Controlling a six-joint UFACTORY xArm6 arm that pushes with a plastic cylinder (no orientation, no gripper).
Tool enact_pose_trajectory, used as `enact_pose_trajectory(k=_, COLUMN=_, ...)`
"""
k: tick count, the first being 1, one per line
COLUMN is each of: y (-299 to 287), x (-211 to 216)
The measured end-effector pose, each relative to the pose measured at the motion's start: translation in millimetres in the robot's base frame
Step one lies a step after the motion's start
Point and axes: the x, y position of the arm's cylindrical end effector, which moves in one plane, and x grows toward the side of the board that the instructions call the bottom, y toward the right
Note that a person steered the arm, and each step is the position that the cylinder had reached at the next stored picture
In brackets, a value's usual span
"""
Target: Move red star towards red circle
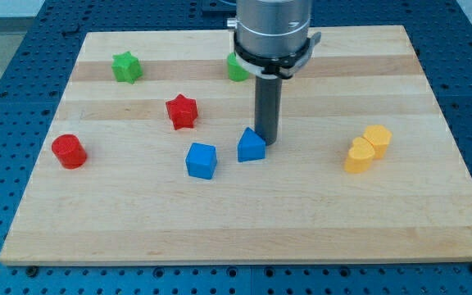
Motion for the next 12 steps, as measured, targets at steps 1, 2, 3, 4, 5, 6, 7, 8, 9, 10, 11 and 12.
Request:
enact_pose_trajectory(k=1, y=-19.5, x=4.7)
enact_pose_trajectory(k=2, y=-34.2, x=11.5)
enact_pose_trajectory(k=3, y=-35.5, x=11.9)
enact_pose_trajectory(k=4, y=-33.9, x=10.7)
enact_pose_trajectory(k=5, y=-26.1, x=-9.1)
enact_pose_trajectory(k=6, y=-27.3, x=-24.3)
enact_pose_trajectory(k=7, y=-34.0, x=-42.7)
enact_pose_trajectory(k=8, y=-38.8, x=-59.6)
enact_pose_trajectory(k=9, y=-55.7, x=-74.0)
enact_pose_trajectory(k=10, y=-73.6, x=-79.3)
enact_pose_trajectory(k=11, y=-98.3, x=-79.4)
enact_pose_trajectory(k=12, y=-103.0, x=-76.5)
